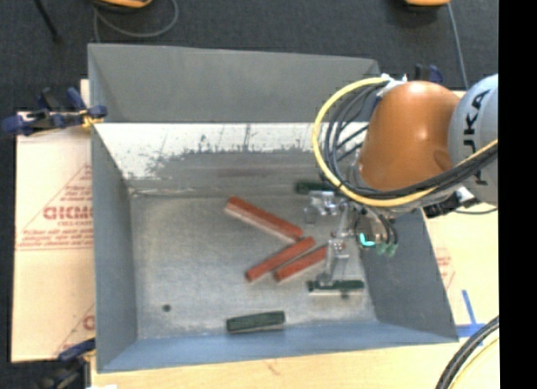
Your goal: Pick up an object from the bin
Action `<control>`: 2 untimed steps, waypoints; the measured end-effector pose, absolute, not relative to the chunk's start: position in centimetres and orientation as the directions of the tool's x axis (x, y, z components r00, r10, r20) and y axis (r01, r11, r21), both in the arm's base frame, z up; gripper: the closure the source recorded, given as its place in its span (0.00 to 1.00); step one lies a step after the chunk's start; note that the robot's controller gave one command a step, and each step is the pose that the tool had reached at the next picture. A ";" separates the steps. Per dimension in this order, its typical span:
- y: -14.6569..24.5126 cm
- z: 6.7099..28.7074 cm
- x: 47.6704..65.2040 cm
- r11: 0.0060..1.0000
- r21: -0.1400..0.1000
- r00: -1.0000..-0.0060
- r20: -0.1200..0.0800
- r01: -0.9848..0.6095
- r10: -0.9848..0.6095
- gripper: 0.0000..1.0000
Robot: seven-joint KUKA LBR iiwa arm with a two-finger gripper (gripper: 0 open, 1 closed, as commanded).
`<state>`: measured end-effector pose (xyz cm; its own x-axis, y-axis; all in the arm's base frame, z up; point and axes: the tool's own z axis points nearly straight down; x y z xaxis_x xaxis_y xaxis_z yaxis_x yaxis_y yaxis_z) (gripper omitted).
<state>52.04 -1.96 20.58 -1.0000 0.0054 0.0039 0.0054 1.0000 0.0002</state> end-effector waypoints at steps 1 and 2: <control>-3.4 7.0 55.4 0.995 -0.003 -0.995 -0.015 -0.102 -0.102 0.00; -3.4 7.6 55.6 0.995 -0.003 -0.995 -0.019 -0.103 -0.103 1.00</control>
Offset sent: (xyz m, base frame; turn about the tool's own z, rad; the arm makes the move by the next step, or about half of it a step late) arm 0.0299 -0.0135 -0.1358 -0.1102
